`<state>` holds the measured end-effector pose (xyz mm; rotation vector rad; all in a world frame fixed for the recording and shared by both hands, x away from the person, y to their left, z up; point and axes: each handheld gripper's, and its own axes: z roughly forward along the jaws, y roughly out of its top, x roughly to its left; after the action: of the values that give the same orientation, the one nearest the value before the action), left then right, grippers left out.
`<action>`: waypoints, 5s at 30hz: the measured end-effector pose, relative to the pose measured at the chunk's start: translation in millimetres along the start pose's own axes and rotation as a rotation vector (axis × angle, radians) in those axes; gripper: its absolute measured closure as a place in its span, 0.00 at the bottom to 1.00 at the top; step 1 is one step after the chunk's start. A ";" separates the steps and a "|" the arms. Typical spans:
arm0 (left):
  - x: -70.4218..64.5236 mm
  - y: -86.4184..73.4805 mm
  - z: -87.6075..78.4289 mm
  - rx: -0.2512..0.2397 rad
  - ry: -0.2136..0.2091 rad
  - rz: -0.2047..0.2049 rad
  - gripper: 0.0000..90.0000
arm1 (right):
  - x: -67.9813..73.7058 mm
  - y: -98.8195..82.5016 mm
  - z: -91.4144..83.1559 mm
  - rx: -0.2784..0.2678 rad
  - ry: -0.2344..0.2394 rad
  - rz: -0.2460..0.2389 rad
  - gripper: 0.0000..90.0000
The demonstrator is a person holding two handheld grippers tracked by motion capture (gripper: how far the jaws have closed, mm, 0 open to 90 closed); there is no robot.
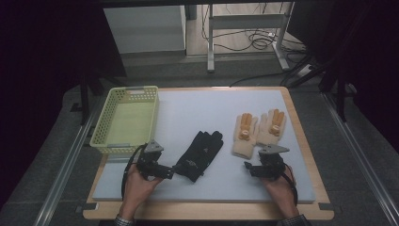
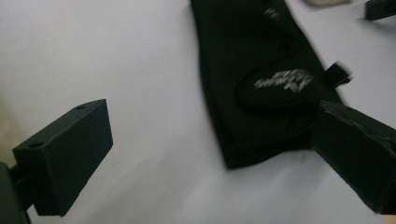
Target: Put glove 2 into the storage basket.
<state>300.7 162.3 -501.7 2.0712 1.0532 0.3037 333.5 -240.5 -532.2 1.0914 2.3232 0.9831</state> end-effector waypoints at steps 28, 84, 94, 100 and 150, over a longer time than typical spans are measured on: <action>-30.2 43.3 97.3 0.172 0.018 0.035 0.00 | -0.1 -0.1 0.0 0.000 0.002 0.000 0.27; 5.3 103.8 25.6 0.121 0.146 0.052 0.68 | 0.2 -0.2 0.0 -0.002 0.001 0.001 0.27; 35.9 112.7 2.5 0.104 0.200 0.006 0.68 | 0.1 -0.2 0.1 -0.002 0.001 0.001 0.27; 58.8 111.6 -9.9 0.099 0.258 -0.035 0.68 | 0.2 -0.3 0.2 -0.004 0.001 0.001 0.27; 235.9 39.9 -11.0 0.335 0.472 -0.321 0.62 | 0.2 -0.3 0.3 -0.005 0.003 0.003 0.27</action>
<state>466.5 335.0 -495.2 2.1219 1.8021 0.4934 333.4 -240.4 -532.6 1.0927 2.3210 0.9914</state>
